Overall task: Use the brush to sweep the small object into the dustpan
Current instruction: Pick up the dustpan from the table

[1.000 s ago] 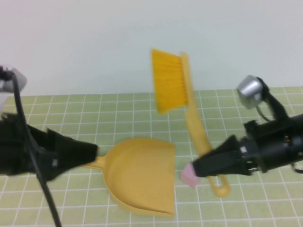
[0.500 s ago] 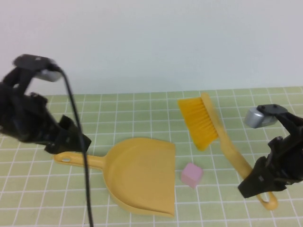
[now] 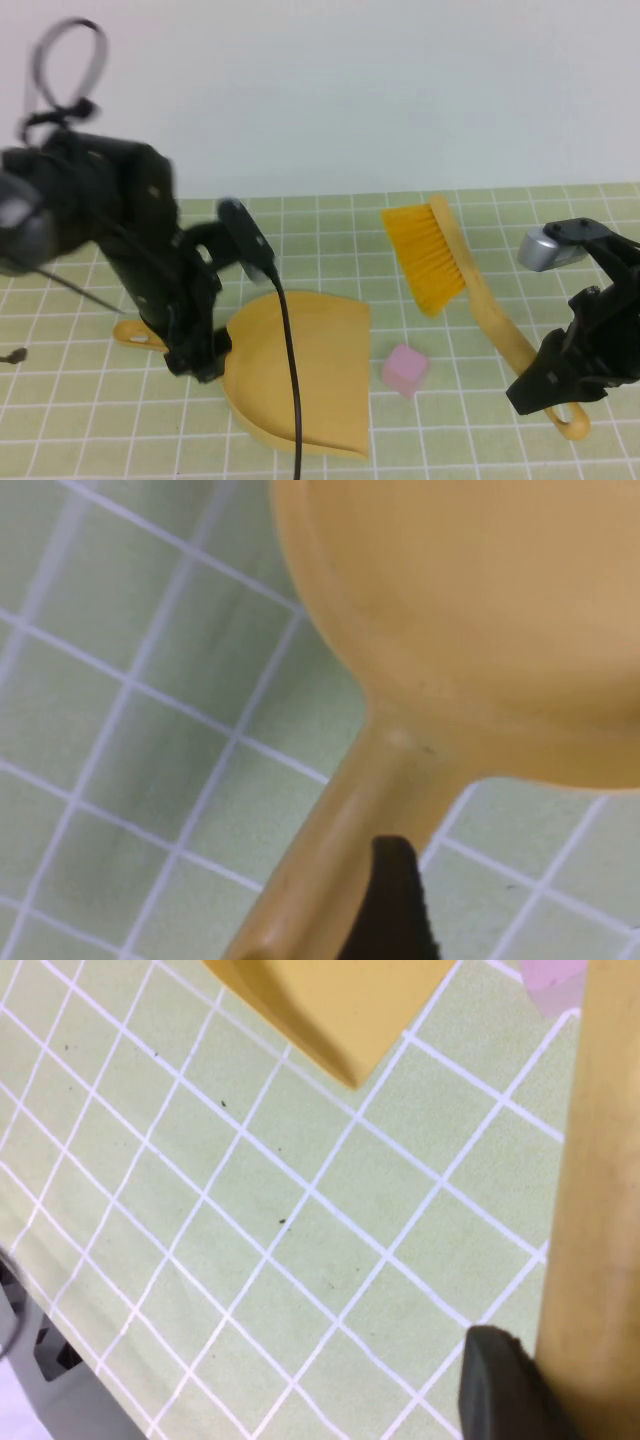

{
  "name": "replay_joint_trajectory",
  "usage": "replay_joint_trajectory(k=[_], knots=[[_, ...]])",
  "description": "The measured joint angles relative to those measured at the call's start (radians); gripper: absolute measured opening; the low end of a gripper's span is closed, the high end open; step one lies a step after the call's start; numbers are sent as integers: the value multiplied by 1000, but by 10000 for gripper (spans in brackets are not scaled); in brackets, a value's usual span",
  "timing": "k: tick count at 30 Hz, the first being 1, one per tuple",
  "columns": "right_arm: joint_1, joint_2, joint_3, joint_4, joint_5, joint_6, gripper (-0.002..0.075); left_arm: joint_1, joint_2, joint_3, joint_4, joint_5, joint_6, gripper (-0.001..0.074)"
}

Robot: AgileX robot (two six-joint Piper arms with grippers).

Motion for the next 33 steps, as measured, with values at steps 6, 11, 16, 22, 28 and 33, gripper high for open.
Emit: replay_joint_trajectory(k=[6,11,16,22,28,33], knots=[[0,0,0,-2,-2,2,169,-30,70,0,130,-10,-2,514],[0,0,0,-2,-13,4,169,-30,70,-1,130,-35,4,514],[0,0,0,-2,-24,6,169,-32,70,-1,193,-80,13,514],[0,0,0,-2,-45,8,169,-32,84,-2,255,-144,18,514],[0,-2,0,-38,-59,46,169,-32,140,-10,272,-121,24,513],[0,-2,0,-128,-65,95,169,-36,151,-12,308,-93,24,513]])
